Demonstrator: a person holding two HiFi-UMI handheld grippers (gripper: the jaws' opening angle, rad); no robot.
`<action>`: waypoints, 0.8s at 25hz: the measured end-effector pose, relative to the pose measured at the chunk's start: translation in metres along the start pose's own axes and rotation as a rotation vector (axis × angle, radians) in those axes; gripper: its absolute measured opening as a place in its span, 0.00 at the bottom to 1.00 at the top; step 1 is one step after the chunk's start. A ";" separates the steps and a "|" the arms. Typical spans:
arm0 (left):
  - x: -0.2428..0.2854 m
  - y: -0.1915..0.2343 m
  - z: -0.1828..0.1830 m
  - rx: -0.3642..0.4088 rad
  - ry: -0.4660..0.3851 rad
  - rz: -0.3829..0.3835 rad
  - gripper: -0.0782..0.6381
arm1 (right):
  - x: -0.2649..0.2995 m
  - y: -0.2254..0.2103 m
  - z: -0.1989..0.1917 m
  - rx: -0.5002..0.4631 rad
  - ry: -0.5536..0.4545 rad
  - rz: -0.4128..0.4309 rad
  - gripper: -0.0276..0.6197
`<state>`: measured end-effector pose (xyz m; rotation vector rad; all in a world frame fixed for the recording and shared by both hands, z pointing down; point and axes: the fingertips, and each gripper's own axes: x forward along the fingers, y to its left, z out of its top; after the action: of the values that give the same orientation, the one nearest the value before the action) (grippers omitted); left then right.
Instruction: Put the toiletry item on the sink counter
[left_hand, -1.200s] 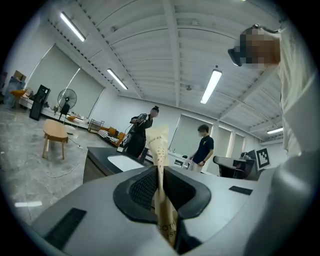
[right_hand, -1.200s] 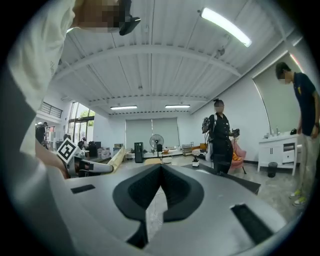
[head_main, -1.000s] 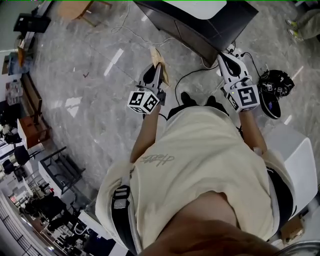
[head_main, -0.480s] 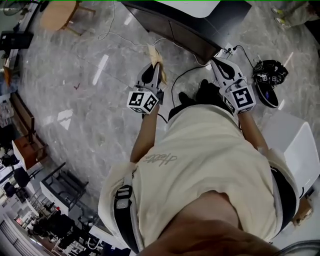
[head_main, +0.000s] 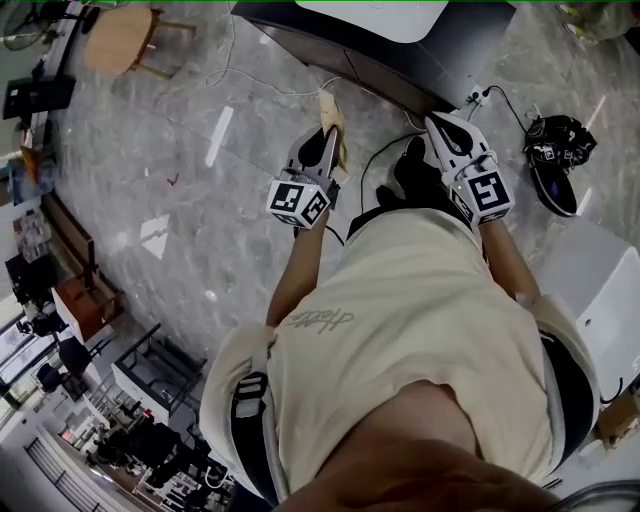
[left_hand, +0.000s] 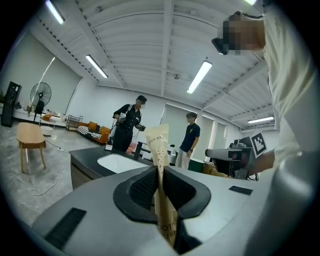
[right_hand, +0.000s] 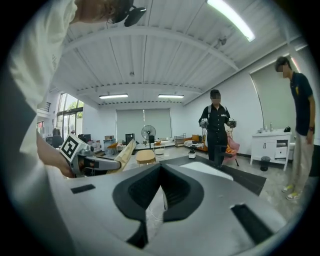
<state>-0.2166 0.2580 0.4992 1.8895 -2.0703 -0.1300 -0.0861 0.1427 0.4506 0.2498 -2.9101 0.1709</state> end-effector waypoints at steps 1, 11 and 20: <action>0.012 0.003 0.005 0.009 0.007 -0.008 0.16 | 0.007 -0.010 0.004 0.003 -0.014 -0.006 0.03; 0.145 0.006 0.051 0.074 0.013 -0.089 0.16 | 0.046 -0.127 0.024 0.012 -0.057 -0.076 0.03; 0.235 -0.004 0.065 0.038 0.014 -0.158 0.16 | 0.051 -0.198 0.018 0.044 -0.037 -0.147 0.03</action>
<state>-0.2467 0.0171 0.4802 2.0699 -1.9260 -0.1145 -0.1031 -0.0616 0.4640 0.4774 -2.9117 0.2077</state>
